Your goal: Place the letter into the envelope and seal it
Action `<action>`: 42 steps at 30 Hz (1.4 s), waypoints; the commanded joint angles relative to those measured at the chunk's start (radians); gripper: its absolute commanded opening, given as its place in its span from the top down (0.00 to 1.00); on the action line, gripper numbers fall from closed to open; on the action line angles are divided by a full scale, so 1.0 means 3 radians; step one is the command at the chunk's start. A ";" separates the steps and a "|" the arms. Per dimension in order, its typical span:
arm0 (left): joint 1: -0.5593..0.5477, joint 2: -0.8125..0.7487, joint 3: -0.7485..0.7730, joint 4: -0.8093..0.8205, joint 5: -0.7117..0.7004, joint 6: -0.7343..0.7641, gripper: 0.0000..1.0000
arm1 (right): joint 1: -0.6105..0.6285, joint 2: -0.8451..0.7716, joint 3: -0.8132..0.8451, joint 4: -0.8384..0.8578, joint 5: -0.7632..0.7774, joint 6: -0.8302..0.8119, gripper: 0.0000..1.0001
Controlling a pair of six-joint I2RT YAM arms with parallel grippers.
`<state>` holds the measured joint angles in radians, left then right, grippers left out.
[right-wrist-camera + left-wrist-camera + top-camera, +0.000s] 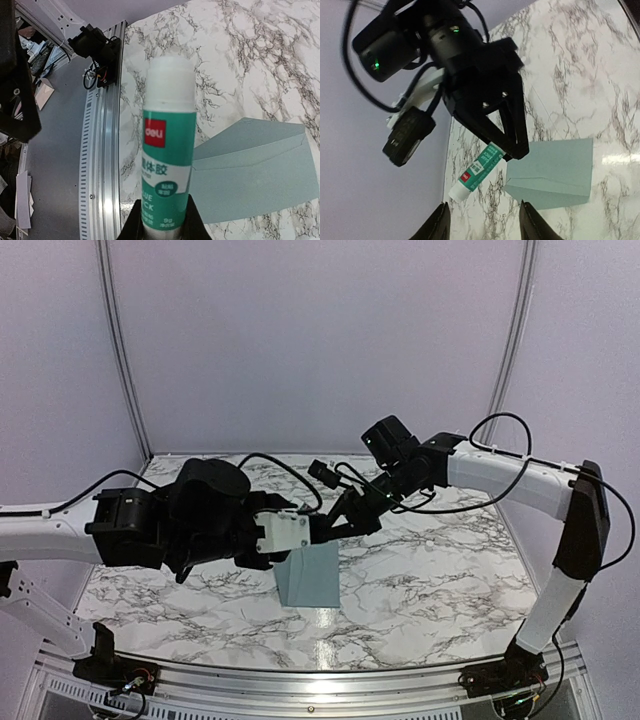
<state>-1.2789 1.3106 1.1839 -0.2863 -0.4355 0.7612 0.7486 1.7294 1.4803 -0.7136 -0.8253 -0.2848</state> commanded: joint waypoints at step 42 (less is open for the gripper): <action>-0.0198 0.0856 -0.0206 0.1102 -0.1472 0.1957 0.88 | 0.0203 -0.0272 -0.0266 -0.0187 -0.0183 -0.0209 0.94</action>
<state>-1.3483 1.5597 1.1206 -0.0452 -0.8566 1.3754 0.7963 1.6890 1.3941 -0.7654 -0.8551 -0.3252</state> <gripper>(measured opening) 0.177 0.117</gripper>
